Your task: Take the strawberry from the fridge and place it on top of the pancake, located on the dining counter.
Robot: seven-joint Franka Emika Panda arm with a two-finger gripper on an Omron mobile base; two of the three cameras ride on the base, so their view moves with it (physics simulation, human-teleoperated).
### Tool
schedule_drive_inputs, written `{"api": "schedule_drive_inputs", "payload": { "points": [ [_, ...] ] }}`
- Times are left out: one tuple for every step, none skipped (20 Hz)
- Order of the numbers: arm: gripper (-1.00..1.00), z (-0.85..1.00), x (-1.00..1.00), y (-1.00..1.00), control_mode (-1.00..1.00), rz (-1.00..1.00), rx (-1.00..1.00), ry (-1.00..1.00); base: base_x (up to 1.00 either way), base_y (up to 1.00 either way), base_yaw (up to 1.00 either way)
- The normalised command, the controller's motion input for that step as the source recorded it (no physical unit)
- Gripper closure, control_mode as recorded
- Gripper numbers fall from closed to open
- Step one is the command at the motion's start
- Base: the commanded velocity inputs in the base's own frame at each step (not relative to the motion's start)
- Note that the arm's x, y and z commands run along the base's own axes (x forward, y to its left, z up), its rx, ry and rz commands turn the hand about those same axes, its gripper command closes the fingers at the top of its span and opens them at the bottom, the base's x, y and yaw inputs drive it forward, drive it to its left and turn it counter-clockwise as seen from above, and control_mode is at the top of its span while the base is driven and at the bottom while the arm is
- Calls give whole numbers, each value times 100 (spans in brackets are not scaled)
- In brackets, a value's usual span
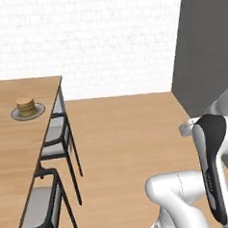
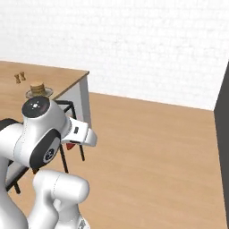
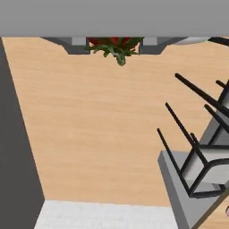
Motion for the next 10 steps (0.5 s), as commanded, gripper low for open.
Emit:
{"api": "schedule_drive_inputs", "payload": {
  "points": [
    [100, 0, 0, 0, 100, 0, 0, 0, 97, 0, 36],
    [100, 0, 0, 0, 100, 0, 0, 0, 99, -2, 36],
    [100, 0, 0, 0, 100, 0, 0, 0, 100, -1, 36],
    [100, 0, 0, 0, 100, 0, 0, 0, 99, 0, 36],
    [100, 0, 0, 0, 100, 0, 0, 0, 96, -6, 37],
    [100, 0, 0, 0, 100, 0, 0, 0, 96, -13, 39],
    [100, 0, 0, 0, 100, 0, 0, 0, 98, -11, 39],
    [100, 0, 0, 0, 100, 0, 0, 0, 96, -6, 38],
    [100, 0, 0, 0, 100, 0, 0, 0, 96, -8, 39],
    [100, 0, 0, 0, 100, 0, 0, 0, 97, -10, 39]
  ]
}}
